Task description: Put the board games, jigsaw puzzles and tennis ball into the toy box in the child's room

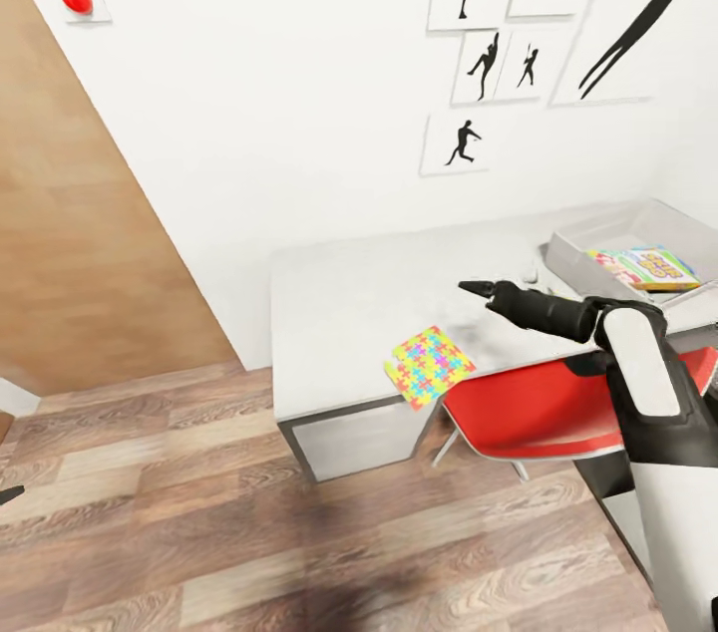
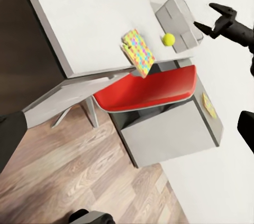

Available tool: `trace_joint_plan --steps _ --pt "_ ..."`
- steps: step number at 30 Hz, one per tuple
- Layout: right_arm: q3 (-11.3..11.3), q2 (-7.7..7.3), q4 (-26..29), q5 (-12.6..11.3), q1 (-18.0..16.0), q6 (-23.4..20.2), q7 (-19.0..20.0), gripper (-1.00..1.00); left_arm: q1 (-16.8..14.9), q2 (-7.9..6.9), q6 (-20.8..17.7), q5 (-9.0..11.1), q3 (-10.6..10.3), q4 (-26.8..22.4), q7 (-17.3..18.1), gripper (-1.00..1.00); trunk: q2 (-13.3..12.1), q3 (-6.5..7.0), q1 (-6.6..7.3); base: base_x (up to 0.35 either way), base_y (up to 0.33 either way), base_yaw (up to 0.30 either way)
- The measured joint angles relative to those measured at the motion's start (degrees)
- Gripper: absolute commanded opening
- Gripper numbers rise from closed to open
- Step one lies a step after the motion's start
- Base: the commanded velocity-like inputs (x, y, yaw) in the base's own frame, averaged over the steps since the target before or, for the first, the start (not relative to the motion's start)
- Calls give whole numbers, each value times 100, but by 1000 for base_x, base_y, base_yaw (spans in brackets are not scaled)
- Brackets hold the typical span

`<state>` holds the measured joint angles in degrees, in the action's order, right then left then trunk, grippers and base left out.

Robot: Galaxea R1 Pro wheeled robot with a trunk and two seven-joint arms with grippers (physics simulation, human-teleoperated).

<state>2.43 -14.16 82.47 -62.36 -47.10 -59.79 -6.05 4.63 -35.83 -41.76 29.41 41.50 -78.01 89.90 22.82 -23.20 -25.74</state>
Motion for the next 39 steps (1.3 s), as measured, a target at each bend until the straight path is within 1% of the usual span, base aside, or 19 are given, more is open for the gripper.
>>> trace_joint_plan --steps 1,2,4,7,8,10,12,15,17,22,26,29,32,33,35,36,37,38,39 --pt "-1 -19 148 -195 149 0 1 100 0 0 0 0 0 0 0 100 0 8 0 0 0 -171" --pt "-2 -49 388 -539 435 0 7 100 -1 0 0 1 0 0 0 100 0 15 1 0 0 -171" --pt "16 -76 613 -947 880 -1 40 100 2 0 0 -3 1 0 0 100 0 31 0 0 0 -169" --pt "58 -92 758 -1290 1477 2 237 100 1 0 0 -11 5 0 0 100 0 56 0 0 0 -132" --pt "76 -93 795 -1380 1740 3 448 100 3 0 0 -13 7 0 0 100 0 63 0 0 0 -112" --pt "87 -96 832 -1488 2102 5 902 100 2 0 0 -19 7 0 0 100 0 81 0 0 0 -102" --pt "103 -100 850 -1535 2307 3 1259 100 0 0 0 -22 9 1 0 100 0 98 0 0 0 -95" --pt "269 -99 869 -1536 2733 1 2059 100 -2 0 0 -25 9 0 0 100 0 124 0 0 0 -86" --pt "385 -83 873 -1525 3009 1 2352 100 0 0 0 -25 8 0 0 100 0 141 0 0 0 -82" --pt "464 -52 872 -1518 3597 204 2632 100 1 0 0 -26 8 1 0 100 0 185 0 0 0 -80" --pt "339 -45 870 -1434 4061 552 2785 100 2 1 0 -26 5 0 0 100 0 220 0 0 0 -73" --pt "227 -51 869 -1320 4256 742 2942 100 0 2 0 -27 1 1 0 100 0 247 0 0 0 -38" --pt "72 -74 869 -1002 4442 1104 3321 100 0 6 0 -32 0 1 0 100 0 275 0 0 0 -16" --pt "7 -83 868 -760 4517 1332 3593 100 0 7 0 -31 -1 1 0 100 0 284 0 0 0 -8" --pt "-40 -89 868 -468 4584 1573 3934 100 0 8 0 -28 -1 1 1 100 0 303 0 0 -16 -5" --pt "-63 -92 868 -172 4628 1781 4312 100 2 8 0 -24 -3 1 1 100 0 312 0 10 -31 -3" --pt "-68 -93 868 -19 4644 1879 4522 100 3 8 0 -23 -5 1 1 100 0 321 0 55 -24 -2" --pt "-66 -94 868 241 4666 2024 4919 100 2 8 0 -21 -8 1 1 100 0 331 0 85 -19 -2" --pt "-65 -92 867 365 4673 2083 5120 100 3 9 0 -20 -10 1 0 100 0 340 0 104 -15 -1"
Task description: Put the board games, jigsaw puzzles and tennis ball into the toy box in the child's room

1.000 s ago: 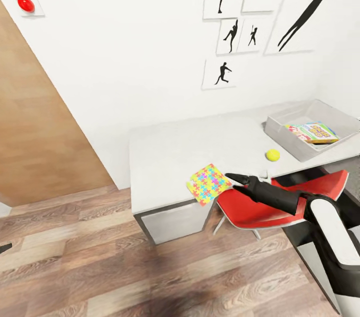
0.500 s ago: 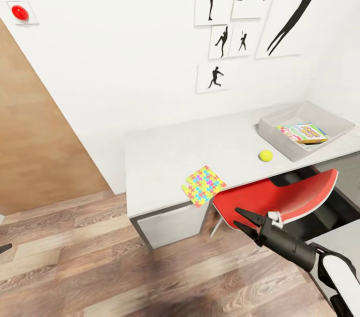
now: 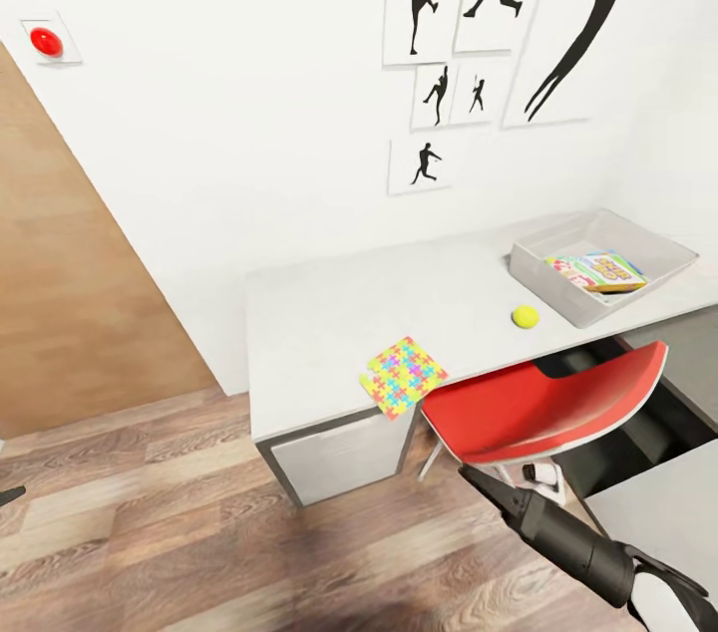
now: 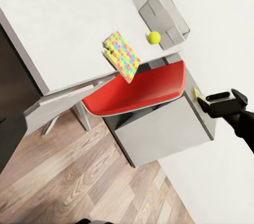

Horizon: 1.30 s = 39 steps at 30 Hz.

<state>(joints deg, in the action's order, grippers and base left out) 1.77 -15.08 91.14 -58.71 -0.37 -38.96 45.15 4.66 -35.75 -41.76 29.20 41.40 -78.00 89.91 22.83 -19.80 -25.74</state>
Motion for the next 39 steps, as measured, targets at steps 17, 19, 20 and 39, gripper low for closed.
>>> trace_joint_plan --steps 17,19,20,39 --pt "130 71 -43 925 29 248 1002 100 -1 0 0 42 4 -7 0 100 -1 39 -1 22 -2 0" --pt "129 74 -49 988 29 251 997 100 0 0 0 40 7 -7 0 100 -1 39 -1 0 0 0" --pt "129 75 -50 1012 29 251 996 100 1 0 0 40 8 -6 0 100 -1 39 -1 0 0 0" --pt "86 77 -49 1162 29 542 1007 100 -1 3 -23 54 -3 -9 0 100 0 188 0 144 -8 0"
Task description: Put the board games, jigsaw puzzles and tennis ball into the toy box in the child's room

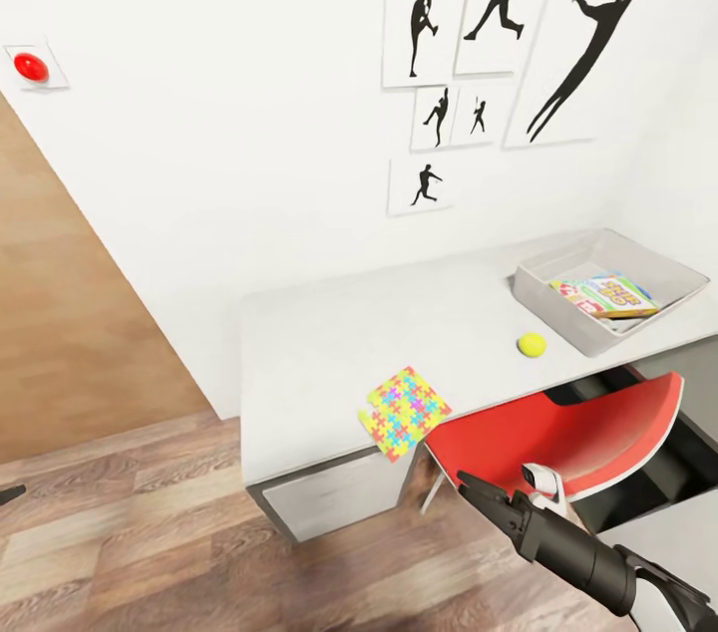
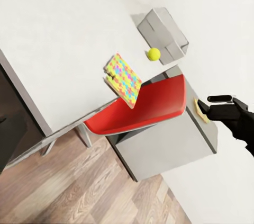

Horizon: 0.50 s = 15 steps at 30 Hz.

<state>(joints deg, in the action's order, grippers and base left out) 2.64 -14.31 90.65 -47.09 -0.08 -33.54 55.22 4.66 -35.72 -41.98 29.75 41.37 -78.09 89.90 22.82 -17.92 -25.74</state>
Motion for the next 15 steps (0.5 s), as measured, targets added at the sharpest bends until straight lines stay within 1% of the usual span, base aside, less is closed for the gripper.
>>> trace_joint_plan --steps 7,13,15 --pt "-9 0 2 0 0 11 3 100 3 18 -26 -28 -11 0 0 100 0 66 -1 23 -4 0" --pt "-16 0 2 3 0 17 10 100 4 133 -52 -48 -16 0 0 100 0 123 -1 3 -1 0" --pt "-21 0 2 6 0 19 14 100 5 172 -59 -51 -30 0 0 100 79 107 -44 0 0 0"
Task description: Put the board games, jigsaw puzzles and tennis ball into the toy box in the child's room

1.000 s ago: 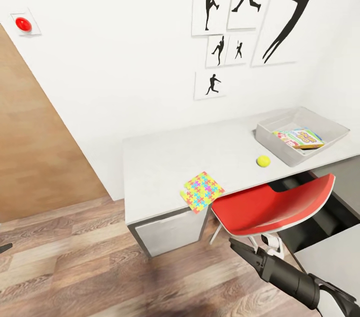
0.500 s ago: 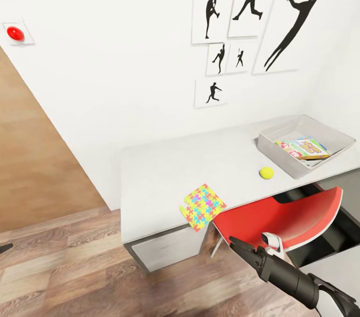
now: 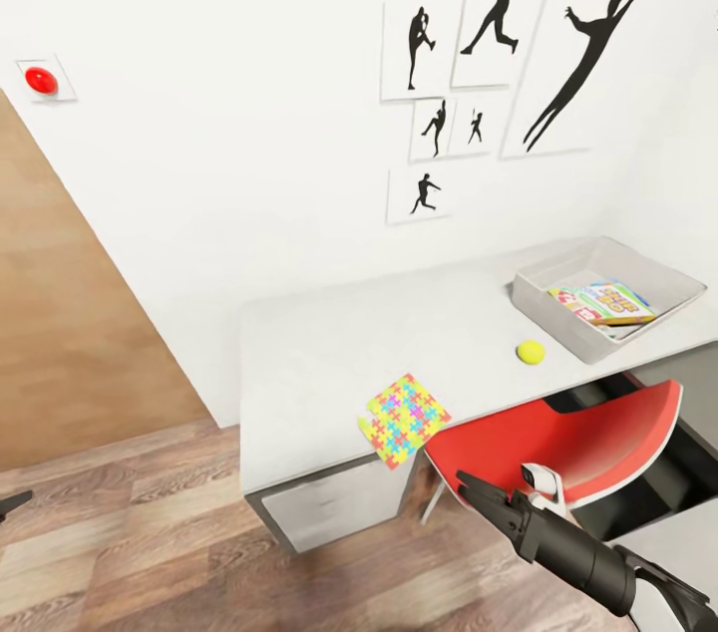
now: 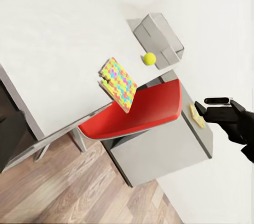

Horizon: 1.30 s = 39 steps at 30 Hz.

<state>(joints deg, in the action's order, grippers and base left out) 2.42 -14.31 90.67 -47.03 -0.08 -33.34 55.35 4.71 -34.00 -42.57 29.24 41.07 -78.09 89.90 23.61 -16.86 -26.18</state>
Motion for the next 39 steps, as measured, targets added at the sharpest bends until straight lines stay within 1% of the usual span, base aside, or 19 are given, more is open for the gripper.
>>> trace_joint_plan --steps 4,5,8,9,13,14,15,16,17,18,20,21,23,24,27,29,32,34,39 --pt "2 -3 4 2 0 0 15 100 1 95 -7 -5 -10 0 0 100 161 -34 -88 0 0 0" --pt "2 -5 6 2 0 -2 22 100 1 156 -12 -6 -18 -2 0 100 201 -43 -110 0 0 0" --pt "5 -11 7 3 0 -4 32 100 1 273 -18 -9 -80 -3 0 100 322 -68 -176 0 0 0" --pt "8 -13 8 3 0 -5 38 100 2 363 -18 -15 -186 -2 0 100 362 -77 -198 0 0 0" --pt "10 -16 9 3 0 -6 45 100 2 549 -3 -92 -547 6 0 100 523 -111 -286 0 0 0" --pt "12 -17 10 3 0 -6 47 100 2 620 5 -198 -742 11 0 100 563 -120 -308 0 0 0" --pt "14 -17 12 3 0 -6 47 100 2 648 5 -267 -849 12 0 100 603 -128 -330 0 0 0" --pt "18 -19 14 3 0 -6 48 100 2 692 -4 -403 -1025 14 -60 100 643 -137 -352 0 0 0" --pt "20 -22 15 3 0 -6 48 100 0 712 -10 -467 -1111 15 -102 100 684 -145 -374 0 0 0" --pt "26 -31 13 3 0 -6 49 100 -4 753 -18 -562 -1246 16 -171 100 724 -154 -396 0 0 0" --pt "34 -42 15 1 0 -6 49 100 -11 802 -23 -628 -1371 15 -225 100 804 -171 -440 0 0 0" --pt "41 -54 19 -2 0 -6 56 100 -16 865 -27 -674 -1475 16 -263 100 845 -180 -462 0 0 0" --pt "48 -63 22 -3 0 -6 77 100 -21 948 -27 -709 -1586 17 -311 100 925 -197 -506 0 0 0" --pt "56 -72 24 -4 0 -6 114 100 -26 1048 -29 -738 -1694 15 -387 100 965 -205 -528 0 0 0" --pt "68 -80 25 -5 0 -6 199 100 -43 1213 -31 -767 -1871 15 -582 100 1086 -231 -594 0 0 0" --pt "100 -89 22 -5 4 -6 329 100 -115 1377 -37 -783 -2090 10 -960 100 1166 -248 -638 0 0 0" --pt "162 -93 20 -5 6 -5 398 100 -217 1469 -66 -781 -2273 -2 -1272 100 1287 -273 -704 0 0 0" --pt "248 -95 18 -4 11 -11 448 100 -420 1559 -203 -780 -2504 -11 -1550 100 1367 -290 -748 0 0 0" --pt "313 -96 17 -4 27 -13 506 100 -732 1644 -466 -772 -2775 -38 -1729 100 1568 -332 -859 0 0 0"
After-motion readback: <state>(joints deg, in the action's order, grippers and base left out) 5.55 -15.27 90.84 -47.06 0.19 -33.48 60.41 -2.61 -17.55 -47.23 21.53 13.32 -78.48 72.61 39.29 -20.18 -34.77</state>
